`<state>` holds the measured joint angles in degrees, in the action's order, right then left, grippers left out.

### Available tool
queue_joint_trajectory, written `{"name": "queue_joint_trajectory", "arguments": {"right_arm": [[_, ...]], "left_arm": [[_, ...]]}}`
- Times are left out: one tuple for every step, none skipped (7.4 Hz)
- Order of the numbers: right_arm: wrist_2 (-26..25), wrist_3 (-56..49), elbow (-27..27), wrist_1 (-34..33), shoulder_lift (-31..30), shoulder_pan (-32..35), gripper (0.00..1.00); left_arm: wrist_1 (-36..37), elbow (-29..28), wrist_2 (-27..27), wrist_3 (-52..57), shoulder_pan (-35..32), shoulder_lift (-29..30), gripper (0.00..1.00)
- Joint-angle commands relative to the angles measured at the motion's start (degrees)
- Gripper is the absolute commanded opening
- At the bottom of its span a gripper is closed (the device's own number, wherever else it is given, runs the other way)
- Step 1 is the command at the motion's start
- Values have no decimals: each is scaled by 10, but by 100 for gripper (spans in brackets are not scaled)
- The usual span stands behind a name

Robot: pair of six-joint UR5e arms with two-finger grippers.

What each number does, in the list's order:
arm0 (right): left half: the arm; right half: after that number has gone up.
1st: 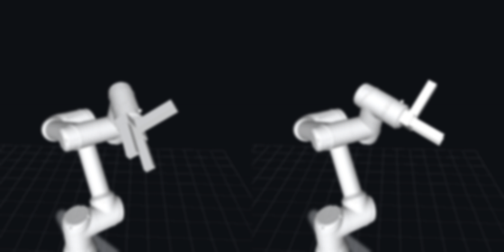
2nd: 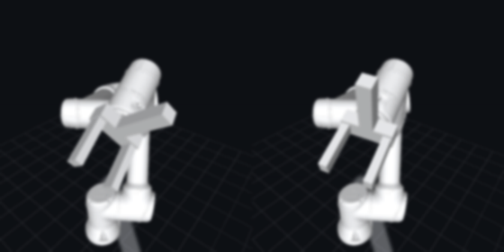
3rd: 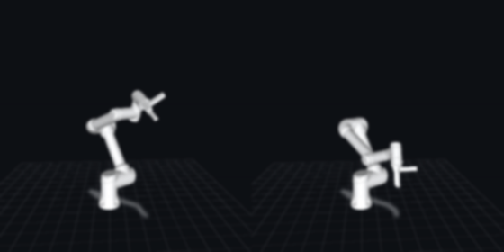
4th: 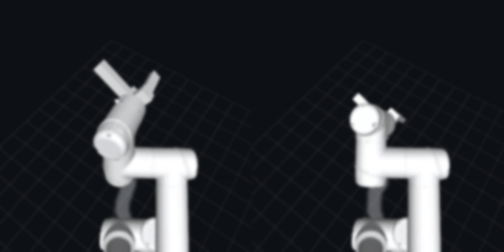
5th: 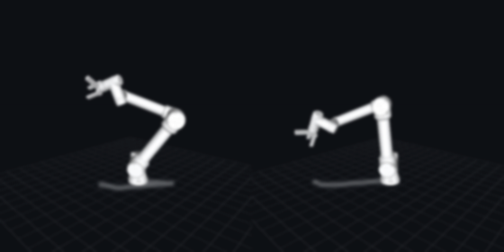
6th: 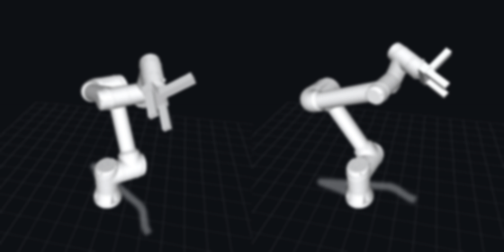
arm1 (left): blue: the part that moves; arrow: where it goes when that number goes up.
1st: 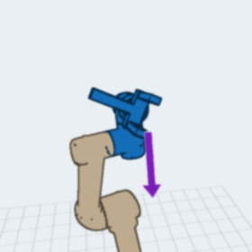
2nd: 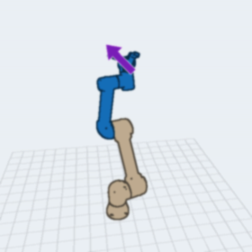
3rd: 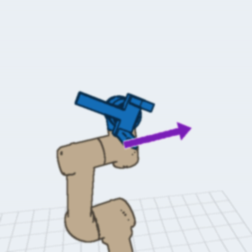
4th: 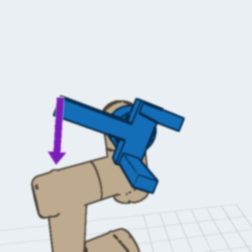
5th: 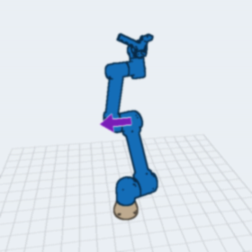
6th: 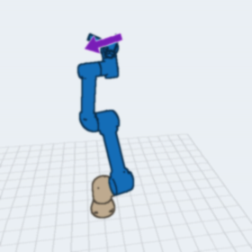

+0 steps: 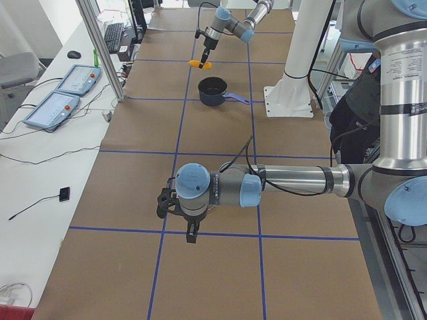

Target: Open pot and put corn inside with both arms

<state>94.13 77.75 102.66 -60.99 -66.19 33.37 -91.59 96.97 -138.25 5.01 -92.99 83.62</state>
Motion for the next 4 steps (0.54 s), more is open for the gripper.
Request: {"name": "queue_joint_trajectory", "arguments": {"right_arm": [[-53,54,-7,-39,74,-37,0],[-88,54,-18,-49,98,-62,0],[-111,55,-29,-48,103,-79,22],[-118,54,-40,-47,102,-84,95]], "left_arm": [[1,0,1,0,0,0,98],[1,0,0,0,1,0,98],[2,0,0,0,1,0,98],[2,0,1,0,1,0,98]]}}
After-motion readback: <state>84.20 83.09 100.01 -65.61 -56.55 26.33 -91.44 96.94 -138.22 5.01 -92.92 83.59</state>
